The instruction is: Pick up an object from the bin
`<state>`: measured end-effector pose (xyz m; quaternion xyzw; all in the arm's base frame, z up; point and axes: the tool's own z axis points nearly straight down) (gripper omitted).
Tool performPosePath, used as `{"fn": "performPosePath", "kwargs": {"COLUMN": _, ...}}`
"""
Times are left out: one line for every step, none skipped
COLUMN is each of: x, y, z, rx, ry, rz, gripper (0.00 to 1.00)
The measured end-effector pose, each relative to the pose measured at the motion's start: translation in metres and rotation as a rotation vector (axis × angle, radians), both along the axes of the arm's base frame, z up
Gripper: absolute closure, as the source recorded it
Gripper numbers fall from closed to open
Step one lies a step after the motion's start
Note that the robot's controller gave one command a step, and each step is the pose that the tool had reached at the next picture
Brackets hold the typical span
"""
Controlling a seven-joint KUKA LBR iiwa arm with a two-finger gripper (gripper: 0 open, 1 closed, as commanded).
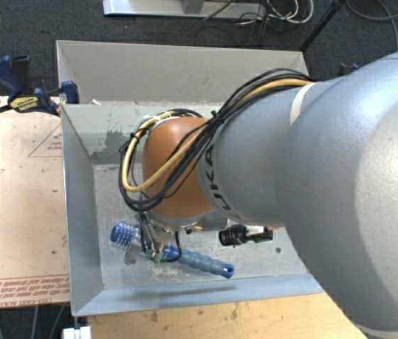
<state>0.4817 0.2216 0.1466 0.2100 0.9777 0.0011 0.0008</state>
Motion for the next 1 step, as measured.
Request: {"fn": "performPosePath", "kwargs": {"x": 0.0008, "y": 0.0003, "z": 0.0411, "rx": 0.000, "ry": -0.001, "rz": 0.003, "gripper": 1.00}}
